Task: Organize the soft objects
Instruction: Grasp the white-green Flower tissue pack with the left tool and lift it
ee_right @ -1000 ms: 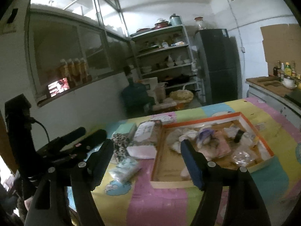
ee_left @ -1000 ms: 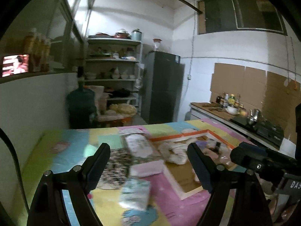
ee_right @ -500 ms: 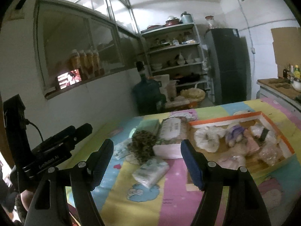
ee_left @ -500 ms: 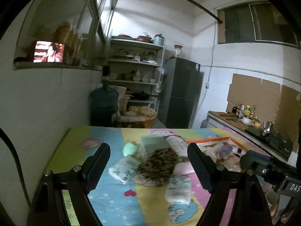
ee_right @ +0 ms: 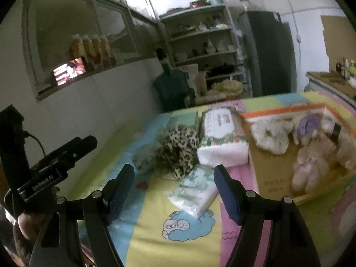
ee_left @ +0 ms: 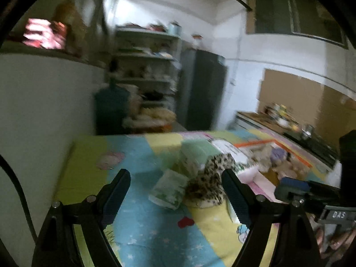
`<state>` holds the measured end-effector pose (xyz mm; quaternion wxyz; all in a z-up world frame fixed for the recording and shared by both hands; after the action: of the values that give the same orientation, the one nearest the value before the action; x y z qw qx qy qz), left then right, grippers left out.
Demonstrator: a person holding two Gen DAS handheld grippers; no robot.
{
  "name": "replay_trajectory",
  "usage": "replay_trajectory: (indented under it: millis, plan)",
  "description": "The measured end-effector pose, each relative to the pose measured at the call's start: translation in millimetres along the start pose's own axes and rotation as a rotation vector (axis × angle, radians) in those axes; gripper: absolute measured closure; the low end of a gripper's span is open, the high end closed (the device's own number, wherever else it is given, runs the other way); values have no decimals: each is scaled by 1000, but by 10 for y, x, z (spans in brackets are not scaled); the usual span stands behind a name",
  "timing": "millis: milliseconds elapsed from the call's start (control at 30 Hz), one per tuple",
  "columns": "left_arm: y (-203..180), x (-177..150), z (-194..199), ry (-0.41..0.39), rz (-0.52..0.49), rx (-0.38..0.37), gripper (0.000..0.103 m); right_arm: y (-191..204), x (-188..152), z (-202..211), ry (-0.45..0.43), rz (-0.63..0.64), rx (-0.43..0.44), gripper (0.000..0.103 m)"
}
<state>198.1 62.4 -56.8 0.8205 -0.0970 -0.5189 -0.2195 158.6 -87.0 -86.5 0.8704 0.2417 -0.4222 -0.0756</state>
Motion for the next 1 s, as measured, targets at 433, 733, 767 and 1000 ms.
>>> replay_trajectory:
  millis: [433, 733, 767, 1000]
  plan:
    - [-213, -269, -926, 219, -305, -235, 19, -168, -76, -192, 48, -45, -5, 28]
    - [-182, -488, -1237, 333, -347, -234, 20, -229, -121, -249, 74, -48, -4, 28]
    - [-182, -490, -1250, 335, -347, -232, 25, -217, -134, -262, 78, -48, -1, 28]
    - [-239, -598, -1336, 389, -371, -228, 43, -161, -200, -349, 93, -36, -5, 28]
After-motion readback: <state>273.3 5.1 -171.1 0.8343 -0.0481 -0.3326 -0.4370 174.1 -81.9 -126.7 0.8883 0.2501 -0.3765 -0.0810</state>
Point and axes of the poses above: each gripper's, at about its wrist camera, not at the fingertips, and z roughly against the way its jaws point, y to its left, x to its top, the point moved 10 cm from there along -z, roughly the way its jaws point, and after that the axes turned 13 degrees about -z, right-handed, at the moved point
